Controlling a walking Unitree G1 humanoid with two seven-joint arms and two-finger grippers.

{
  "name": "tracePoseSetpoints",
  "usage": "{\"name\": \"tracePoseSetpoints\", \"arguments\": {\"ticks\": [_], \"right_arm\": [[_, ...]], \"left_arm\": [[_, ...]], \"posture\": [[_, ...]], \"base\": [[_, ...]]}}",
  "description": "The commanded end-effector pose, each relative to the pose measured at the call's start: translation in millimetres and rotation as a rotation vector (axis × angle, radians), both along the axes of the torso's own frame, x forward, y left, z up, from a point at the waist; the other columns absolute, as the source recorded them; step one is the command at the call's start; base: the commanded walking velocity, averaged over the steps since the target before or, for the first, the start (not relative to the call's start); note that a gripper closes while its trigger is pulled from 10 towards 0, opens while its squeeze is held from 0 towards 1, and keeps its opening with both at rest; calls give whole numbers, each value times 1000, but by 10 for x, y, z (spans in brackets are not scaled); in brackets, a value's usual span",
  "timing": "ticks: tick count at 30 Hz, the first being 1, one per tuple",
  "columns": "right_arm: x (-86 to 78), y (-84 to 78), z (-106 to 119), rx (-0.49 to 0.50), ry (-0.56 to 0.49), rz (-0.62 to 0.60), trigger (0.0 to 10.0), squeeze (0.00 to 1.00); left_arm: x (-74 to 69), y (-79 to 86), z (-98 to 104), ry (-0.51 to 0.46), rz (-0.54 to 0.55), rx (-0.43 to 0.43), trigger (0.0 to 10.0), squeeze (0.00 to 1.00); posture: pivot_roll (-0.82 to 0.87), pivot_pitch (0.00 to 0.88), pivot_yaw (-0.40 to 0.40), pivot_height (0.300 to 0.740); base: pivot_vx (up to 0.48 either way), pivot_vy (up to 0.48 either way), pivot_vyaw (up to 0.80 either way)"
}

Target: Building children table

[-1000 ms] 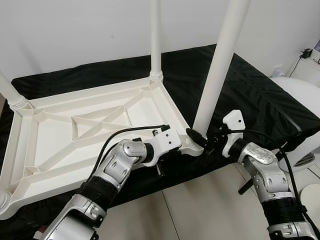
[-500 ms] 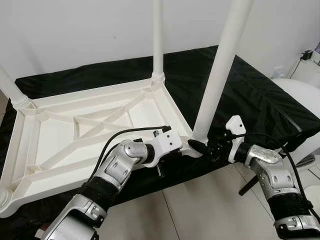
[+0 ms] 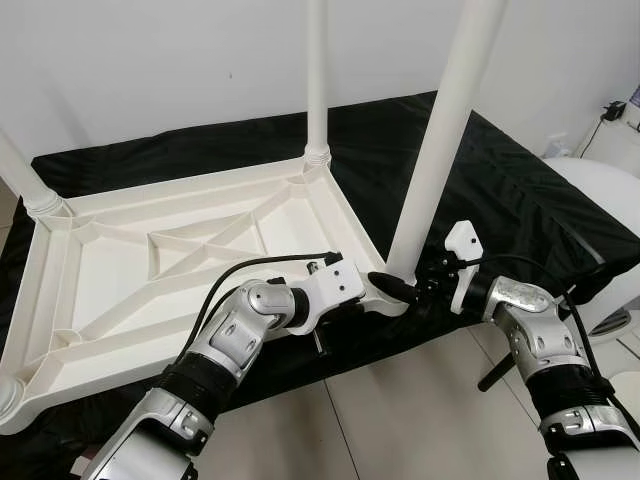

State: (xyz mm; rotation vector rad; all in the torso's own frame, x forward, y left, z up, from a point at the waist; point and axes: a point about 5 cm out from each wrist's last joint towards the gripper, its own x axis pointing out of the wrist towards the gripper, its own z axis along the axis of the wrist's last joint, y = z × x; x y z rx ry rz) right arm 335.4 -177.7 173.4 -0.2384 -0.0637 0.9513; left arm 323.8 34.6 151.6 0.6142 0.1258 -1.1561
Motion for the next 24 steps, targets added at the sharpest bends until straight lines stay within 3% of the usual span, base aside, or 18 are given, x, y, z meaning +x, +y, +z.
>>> {"name": "tracePoseSetpoints", "arguments": {"ticks": [1,2,5,6,7,8,18,19,21,22,24], "right_arm": [[12,29,-3,-8,-10,11,8000,0],[21,40,-1,-9,-14,17,4667,0],[21,40,-1,-9,-14,17,4667,0],[28,47,-7,-11,-14,23,1020,0],[28,47,-7,-11,-14,23,1020,0],[26,50,-15,-17,-13,32,0,0],[8,29,-43,-22,-8,49,0,0],[7,22,-50,-19,-8,38,2863,0],[7,22,-50,-19,-8,38,2863,0],[-4,25,-60,-6,-5,16,10000,0],[-26,34,-63,25,-7,-11,10000,0]], "left_arm": [[23,21,6,-17,7,16,10000,0],[26,23,7,-17,8,16,10000,0],[26,23,7,-17,8,16,10000,0],[26,25,9,-18,8,17,10000,0],[26,25,9,-18,8,17,10000,0],[27,25,10,-18,8,17,10000,0],[32,20,15,-18,6,17,10000,0],[34,17,17,-19,6,17,10000,0],[34,17,17,-19,6,17,10000,0],[35,15,19,-19,7,16,10000,0],[37,16,22,-20,8,14,10000,0]], "posture": [[-102,67,58,740],[-101,69,59,740],[-101,69,59,740],[-101,71,59,740],[-101,71,59,740],[-101,72,60,740],[-107,78,60,740],[-107,79,59,740],[-107,79,59,740],[-106,79,57,740],[-104,79,53,740]], "base": [[0,0,0],[0,0,0],[0,0,0],[0,0,0],[0,0,0],[0,0,0],[0,0,0],[0,0,0],[0,0,0],[0,0,0],[0,0,0]]}}
